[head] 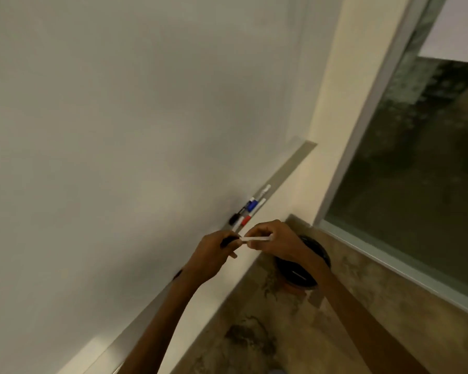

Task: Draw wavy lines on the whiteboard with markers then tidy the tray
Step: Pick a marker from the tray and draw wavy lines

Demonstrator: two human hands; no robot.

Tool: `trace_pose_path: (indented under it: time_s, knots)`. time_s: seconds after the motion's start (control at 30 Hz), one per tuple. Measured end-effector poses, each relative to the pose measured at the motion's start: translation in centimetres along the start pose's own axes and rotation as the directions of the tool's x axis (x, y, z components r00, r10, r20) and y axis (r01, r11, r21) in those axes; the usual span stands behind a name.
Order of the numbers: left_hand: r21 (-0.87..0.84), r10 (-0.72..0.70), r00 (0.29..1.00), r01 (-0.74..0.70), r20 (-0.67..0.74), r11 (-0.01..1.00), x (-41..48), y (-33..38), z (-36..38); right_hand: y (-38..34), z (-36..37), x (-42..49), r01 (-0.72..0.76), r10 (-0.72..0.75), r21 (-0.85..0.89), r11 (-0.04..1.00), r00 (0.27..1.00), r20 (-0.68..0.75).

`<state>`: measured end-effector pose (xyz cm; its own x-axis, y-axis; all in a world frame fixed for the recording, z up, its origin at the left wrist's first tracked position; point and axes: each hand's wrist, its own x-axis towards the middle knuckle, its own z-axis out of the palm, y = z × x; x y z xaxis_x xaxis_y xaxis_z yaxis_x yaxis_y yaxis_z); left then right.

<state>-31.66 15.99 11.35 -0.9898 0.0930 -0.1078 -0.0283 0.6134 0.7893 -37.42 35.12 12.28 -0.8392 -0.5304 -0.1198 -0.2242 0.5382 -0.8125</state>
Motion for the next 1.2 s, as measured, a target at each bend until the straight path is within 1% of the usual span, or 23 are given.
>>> trace_pose_path:
  time_s: [0.1,0.17,0.23,0.3,0.4,0.47,0.57,0.6,0.67,0.77,0.83,0.9,0.97,1.07,1.13,1.2]
  knots:
    - [0.121,0.073,0.996,-0.078,0.043,0.990,4.3,-0.3,3.7,4.4,-1.9,0.2,-0.056,0.052,-0.042,0.998,0.995,-0.086]
    - [0.141,0.092,0.994,-0.099,0.059,0.985,7.0,-0.4,6.5,8.1,-2.8,0.3,-0.133,0.119,-0.086,0.987,0.982,-0.147]
    - [0.170,0.078,0.994,-0.091,0.080,0.981,9.9,-0.6,9.7,12.2,-3.3,0.7,-0.190,0.166,-0.095,0.977,0.961,-0.221]
    - [0.193,0.035,0.991,-0.060,0.129,0.979,12.7,-0.3,12.9,15.8,-4.0,1.3,-0.248,0.229,-0.042,0.968,0.936,-0.266]
    - [0.160,-0.048,0.989,0.025,0.141,0.987,16.7,-0.5,17.6,21.2,-5.0,2.5,-0.325,0.313,0.001,0.946,0.911,-0.268]
    - [0.143,-0.075,0.987,0.054,0.143,0.988,19.6,-1.4,20.9,25.2,-5.5,3.5,-0.360,0.356,0.041,0.932,0.889,-0.288]
    - [0.151,-0.107,0.977,0.079,0.184,0.985,24.1,-3.4,25.8,30.9,-6.1,5.1,-0.436,0.434,0.065,0.898,0.851,-0.296]
    - [0.174,-0.110,0.976,0.078,0.186,0.982,25.5,-3.7,27.2,32.7,-6.4,5.5,-0.454,0.455,0.073,0.888,0.844,-0.284]
    - [0.201,-0.124,0.974,0.084,0.192,0.976,27.8,-4.2,29.3,35.4,-6.7,6.2,-0.442,0.439,0.051,0.896,0.860,-0.259]
    - [0.315,-0.097,0.974,0.029,0.204,0.949,30.6,-5.5,31.7,38.1,-7.2,7.1,-0.444,0.446,0.067,0.894,0.862,-0.239]
    - [0.384,-0.092,0.962,-0.013,0.255,0.923,32.0,-6.0,32.7,39.2,-7.6,7.8,-0.444,0.442,0.051,0.894,0.861,-0.253]
    - [0.433,-0.124,0.944,-0.022,0.306,0.901,32.8,-5.9,32.9,40.3,-7.7,8.5,-0.455,0.443,0.001,0.891,0.866,-0.231]
    - [0.411,-0.157,0.935,0.014,0.318,0.912,33.3,-5.9,32.6,41.2,-7.7,8.9,-0.490,0.478,-0.011,0.872,0.856,-0.194]
    - [0.373,-0.160,0.939,0.037,0.305,0.927,33.2,-5.5,31.8,41.3,-7.7,9.5,-0.510,0.498,-0.051,0.859,0.854,-0.150]
    - [0.328,-0.178,0.946,0.083,0.271,0.941,33.1,-5.2,31.2,40.7,-7.9,10.2,-0.511,0.501,-0.062,0.857,0.856,-0.129]
    - [0.274,-0.211,0.951,0.146,0.226,0.951,32.8,-4.6,30.4,39.5,-7.8,11.0,-0.499,0.490,-0.042,0.865,0.860,-0.142]
